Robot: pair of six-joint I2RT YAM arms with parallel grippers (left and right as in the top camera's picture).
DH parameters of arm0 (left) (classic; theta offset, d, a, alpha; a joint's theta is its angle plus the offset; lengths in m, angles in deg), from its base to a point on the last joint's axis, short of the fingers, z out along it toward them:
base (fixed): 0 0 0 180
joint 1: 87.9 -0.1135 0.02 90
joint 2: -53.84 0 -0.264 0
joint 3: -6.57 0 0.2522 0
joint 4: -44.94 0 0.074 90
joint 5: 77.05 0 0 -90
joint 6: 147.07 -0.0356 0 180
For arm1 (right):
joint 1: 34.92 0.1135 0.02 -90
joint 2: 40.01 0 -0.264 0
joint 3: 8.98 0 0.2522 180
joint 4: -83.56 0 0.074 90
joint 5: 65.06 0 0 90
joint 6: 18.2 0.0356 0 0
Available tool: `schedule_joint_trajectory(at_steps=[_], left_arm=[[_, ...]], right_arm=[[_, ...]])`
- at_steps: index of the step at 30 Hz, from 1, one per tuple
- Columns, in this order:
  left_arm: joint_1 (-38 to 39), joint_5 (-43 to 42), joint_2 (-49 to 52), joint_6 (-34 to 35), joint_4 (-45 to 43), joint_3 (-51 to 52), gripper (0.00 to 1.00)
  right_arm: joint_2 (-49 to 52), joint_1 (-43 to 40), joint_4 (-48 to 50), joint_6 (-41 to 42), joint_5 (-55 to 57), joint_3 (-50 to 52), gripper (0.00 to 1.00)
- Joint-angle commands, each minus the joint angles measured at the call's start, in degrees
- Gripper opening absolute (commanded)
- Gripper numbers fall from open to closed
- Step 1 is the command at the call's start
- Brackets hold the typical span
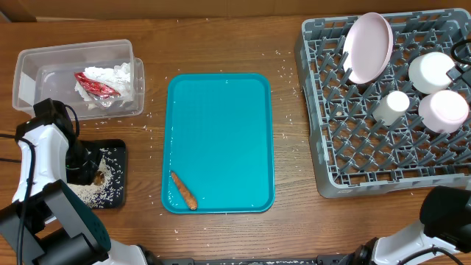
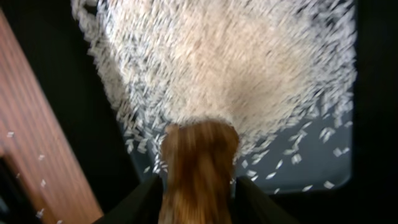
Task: Sort waste into correct bins and load items into the dishwasher
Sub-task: 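Carry the snack bar left and drop it onto the black tray, then reach the left gripper to the sausage and grasp it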
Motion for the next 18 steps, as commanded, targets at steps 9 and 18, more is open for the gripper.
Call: schedule_joint_trajectory(at_steps=[9, 18], left_arm=[[-0.3, 0.0, 0.2, -7.3, -2.5, 0.0, 0.63], [3.2, -24.5, -2.2, -21.6, 2.5, -1.1, 0.56]], right_arm=[[-0.3, -0.1, 0.2, 0.3, -0.1, -0.1, 1.0], [-0.3, -0.1, 0.2, 0.3, -0.1, -0.1, 1.0]])
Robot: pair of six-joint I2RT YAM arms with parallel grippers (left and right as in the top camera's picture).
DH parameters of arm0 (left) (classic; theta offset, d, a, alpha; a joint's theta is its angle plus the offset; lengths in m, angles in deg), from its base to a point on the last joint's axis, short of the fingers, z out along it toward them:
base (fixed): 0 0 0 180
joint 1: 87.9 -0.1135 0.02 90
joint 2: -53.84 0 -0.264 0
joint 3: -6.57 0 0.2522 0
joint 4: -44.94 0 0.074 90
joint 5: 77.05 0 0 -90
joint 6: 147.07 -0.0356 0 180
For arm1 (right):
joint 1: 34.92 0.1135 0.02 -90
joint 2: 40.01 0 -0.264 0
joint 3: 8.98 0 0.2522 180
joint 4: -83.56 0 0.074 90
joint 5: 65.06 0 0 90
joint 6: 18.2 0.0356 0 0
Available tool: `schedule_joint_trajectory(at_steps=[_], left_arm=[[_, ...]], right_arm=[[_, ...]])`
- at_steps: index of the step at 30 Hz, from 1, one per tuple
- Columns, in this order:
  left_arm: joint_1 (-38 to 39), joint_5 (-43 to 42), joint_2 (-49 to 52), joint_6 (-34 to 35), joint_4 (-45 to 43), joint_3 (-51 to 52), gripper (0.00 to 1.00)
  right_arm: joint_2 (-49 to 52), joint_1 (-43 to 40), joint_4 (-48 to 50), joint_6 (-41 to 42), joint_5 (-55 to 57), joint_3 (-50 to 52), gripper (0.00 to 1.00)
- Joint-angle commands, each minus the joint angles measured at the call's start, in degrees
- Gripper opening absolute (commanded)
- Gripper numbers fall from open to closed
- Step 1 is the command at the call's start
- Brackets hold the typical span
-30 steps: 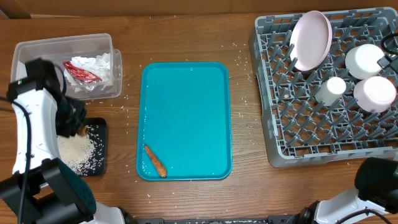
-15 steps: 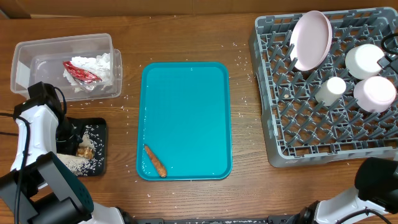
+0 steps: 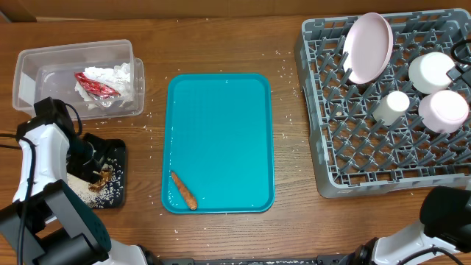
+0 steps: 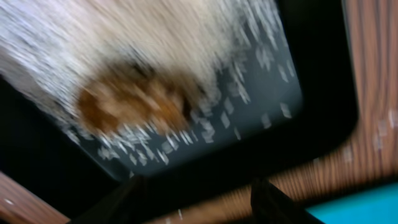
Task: Sort waste into correct bins and load items into the dishwasher
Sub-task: 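Reach the left gripper to the sausage and grasp it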
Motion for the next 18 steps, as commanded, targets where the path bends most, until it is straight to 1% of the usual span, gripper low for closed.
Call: schedule_joint_trajectory(at_steps=[1, 4, 7, 10, 11, 15, 18], left_arm=[[3.6, -10.7, -2.7, -7.1, 2.3, -1.0, 0.56], [7.8, -10.7, -5.3, -8.1, 4.5, -1.0, 0.57], [11.9, -10.7, -8.1, -7.5, 6.5, -1.0, 0.59], [16.2, -10.4, -9.7, -6.5, 9.1, -1.0, 0.67], [17.5, -10.0, -9.8, -6.1, 10.2, -1.0, 0.68], [22.6, -7.1, -9.7, -3.0, 12.9, 1.4, 0.7], [25.2, -6.8, -9.7, 0.5, 10.5, 5.3, 0.71]], right_arm=[[-0.3, -0.1, 0.1, 0.3, -0.1, -0.1, 1.0], [-0.3, -0.1, 0.1, 0.3, -0.1, -0.1, 1.0], [-0.3, -0.1, 0.1, 0.3, -0.1, -0.1, 1.0], [-0.3, -0.1, 0.1, 0.3, -0.1, -0.1, 1.0], [-0.3, -0.1, 0.1, 0.3, -0.1, -0.1, 1.0], [-0.3, -0.1, 0.1, 0.3, -0.1, -0.1, 1.0], [-0.3, -0.1, 0.1, 0.3, -0.1, -0.1, 1.0]])
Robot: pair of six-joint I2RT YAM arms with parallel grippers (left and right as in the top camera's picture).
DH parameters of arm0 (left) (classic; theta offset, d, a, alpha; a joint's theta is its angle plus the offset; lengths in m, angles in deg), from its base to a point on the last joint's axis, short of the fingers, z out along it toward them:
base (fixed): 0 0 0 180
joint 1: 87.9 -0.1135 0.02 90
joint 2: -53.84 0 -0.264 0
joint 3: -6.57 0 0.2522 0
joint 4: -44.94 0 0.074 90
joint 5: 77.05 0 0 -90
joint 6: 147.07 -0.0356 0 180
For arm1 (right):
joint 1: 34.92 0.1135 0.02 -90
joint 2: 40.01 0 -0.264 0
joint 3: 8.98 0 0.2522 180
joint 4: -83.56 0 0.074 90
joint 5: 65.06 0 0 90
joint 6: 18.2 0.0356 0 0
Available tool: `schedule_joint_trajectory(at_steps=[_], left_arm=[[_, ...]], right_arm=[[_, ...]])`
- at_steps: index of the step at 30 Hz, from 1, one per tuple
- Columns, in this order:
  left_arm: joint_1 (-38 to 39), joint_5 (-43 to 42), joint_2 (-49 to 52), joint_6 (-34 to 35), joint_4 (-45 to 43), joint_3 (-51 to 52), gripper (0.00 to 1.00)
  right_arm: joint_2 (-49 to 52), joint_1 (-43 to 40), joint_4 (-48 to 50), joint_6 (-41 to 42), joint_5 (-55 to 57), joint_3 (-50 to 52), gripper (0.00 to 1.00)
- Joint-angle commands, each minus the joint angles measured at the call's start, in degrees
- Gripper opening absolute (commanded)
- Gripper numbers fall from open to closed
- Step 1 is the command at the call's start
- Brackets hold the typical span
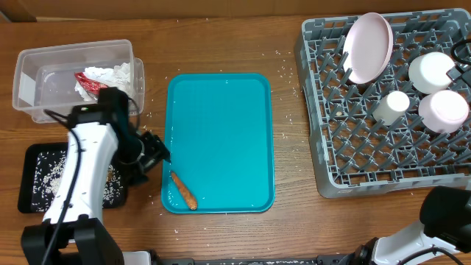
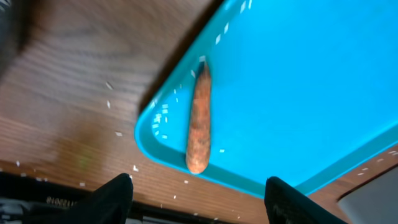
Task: Sort waste into correct bins and load items into the dishwasher
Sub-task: 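Reach the left gripper to the sausage and grasp it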
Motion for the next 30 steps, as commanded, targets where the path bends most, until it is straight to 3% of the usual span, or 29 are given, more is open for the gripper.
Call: schedule_joint_trajectory(at_steps=[1, 10, 24, 30], left_arm=[[2.9, 1.6, -0.5, 5.2, -2.6, 5.2, 0.72], [6.3, 0.6, -0.5, 9.8, -17.2, 16.7, 0.72], [14.0, 3.0, -0.5, 15.9, -23.6, 18.3, 0.7], [15.8, 6.0, -0.3, 19.0, -23.7, 18.4, 0.64]], right_arm=[[-0.3, -0.1, 0.1, 0.3, -0.1, -0.1, 1.0], [-0.3, -0.1, 0.1, 0.3, -0.1, -0.1, 1.0], [-0.3, -0.1, 0.1, 0.3, -0.1, -0.1, 1.0], [-0.3, -0.1, 0.1, 0.3, -0.1, -0.1, 1.0]])
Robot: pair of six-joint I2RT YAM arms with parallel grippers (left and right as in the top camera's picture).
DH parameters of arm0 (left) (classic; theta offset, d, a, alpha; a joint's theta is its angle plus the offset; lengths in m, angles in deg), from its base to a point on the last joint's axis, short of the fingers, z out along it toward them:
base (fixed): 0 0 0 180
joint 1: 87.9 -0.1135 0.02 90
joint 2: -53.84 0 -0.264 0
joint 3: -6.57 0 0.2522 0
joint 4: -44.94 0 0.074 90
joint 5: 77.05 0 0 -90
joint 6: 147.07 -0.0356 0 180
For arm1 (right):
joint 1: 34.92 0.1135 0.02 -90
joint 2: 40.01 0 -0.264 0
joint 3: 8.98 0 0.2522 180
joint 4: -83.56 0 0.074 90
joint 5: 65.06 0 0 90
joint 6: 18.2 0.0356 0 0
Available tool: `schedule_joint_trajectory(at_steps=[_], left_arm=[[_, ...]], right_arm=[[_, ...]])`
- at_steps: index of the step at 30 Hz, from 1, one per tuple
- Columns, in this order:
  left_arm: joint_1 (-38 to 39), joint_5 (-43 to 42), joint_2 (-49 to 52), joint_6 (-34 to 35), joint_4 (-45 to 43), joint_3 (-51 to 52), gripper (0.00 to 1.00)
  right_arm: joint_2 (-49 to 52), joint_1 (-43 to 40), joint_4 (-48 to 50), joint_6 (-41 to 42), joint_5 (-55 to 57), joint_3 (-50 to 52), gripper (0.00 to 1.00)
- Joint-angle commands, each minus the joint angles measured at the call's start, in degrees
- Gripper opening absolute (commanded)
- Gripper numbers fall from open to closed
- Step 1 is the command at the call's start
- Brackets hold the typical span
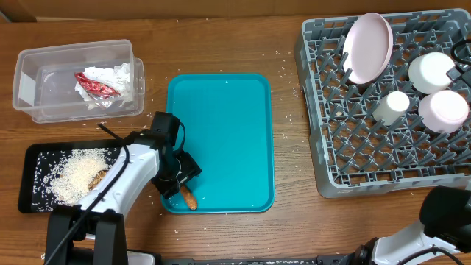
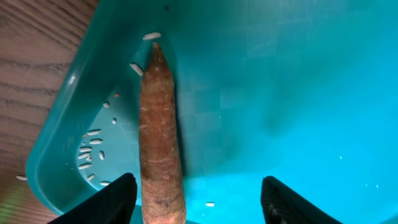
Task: Sort waste into correct bins and load items into the dishwasher
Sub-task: 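Reach the left gripper to the sausage and grasp it, then carry the sausage left and drop it onto the black tray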
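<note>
A carrot lies in the front left corner of the teal tray, among a few rice grains. My left gripper is low over it and open. The carrot's thick end sits between the fingers, close to the left fingertip and well clear of the right one. A black tray at the left holds a heap of rice and a brown food piece. The right gripper is out of view.
A clear bin with a red wrapper and white paper stands at the back left. The grey dishwasher rack at the right holds a pink plate and several cups. Rice grains are scattered on the wooden table.
My left gripper was beside the teal tray's left edge with the carrot some way ahead. Now it is down in the front left corner, open around the carrot's thick end.
My left gripper was shut on a brown food piece over the rice in the black tray. Then the piece lay on the rice and the fingers stood apart. Then the gripper was at the teal tray's left edge, and now it straddles the carrot.
</note>
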Motion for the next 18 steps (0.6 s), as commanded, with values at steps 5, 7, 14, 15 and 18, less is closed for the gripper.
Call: schedule_joint_trajectory(at_steps=[5, 7, 14, 15, 18], left_arm=[[0.4, 3.5, -0.3, 2.9, 0.2, 1.2, 0.63], [0.4, 3.6, -0.3, 2.8, -0.1, 1.9, 0.63], [0.4, 3.0, -0.3, 2.2, -2.5, 5.3, 0.63], [0.4, 3.0, -0.3, 2.2, -2.6, 5.6, 0.62], [0.4, 3.0, -0.3, 2.2, -3.0, 5.6, 0.57]], right_arm=[[-0.3, -0.1, 0.1, 0.3, -0.1, -0.1, 1.0], [-0.3, -0.1, 0.1, 0.3, -0.1, -0.1, 1.0], [-0.3, -0.1, 0.1, 0.3, -0.1, -0.1, 1.0], [-0.3, -0.1, 0.1, 0.3, -0.1, -0.1, 1.0], [-0.3, -0.1, 0.1, 0.3, -0.1, -0.1, 1.0]])
